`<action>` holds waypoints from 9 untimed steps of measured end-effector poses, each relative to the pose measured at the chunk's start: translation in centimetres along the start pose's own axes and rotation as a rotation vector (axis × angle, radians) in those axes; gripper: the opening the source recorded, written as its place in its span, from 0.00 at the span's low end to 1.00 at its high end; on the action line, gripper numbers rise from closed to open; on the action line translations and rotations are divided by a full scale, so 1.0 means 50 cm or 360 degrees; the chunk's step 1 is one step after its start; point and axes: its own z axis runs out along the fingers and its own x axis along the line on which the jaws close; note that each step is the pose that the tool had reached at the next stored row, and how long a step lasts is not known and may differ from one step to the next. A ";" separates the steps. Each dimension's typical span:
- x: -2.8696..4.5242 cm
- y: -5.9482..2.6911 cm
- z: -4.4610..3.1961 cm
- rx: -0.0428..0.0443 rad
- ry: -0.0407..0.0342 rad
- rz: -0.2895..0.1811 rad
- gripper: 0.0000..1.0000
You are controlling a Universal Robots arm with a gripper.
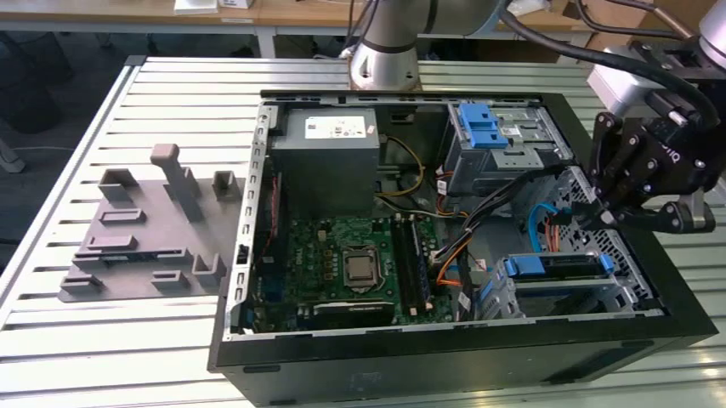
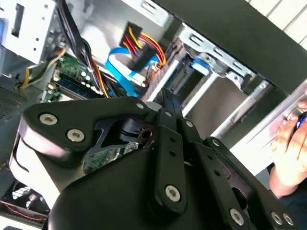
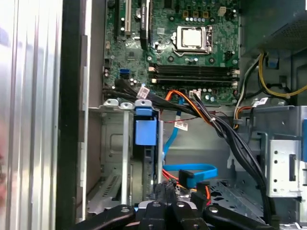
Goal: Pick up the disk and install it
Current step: 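Insert the first disk wire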
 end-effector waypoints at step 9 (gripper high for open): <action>-0.030 -0.013 0.006 0.0001 -0.0001 0.0043 0.11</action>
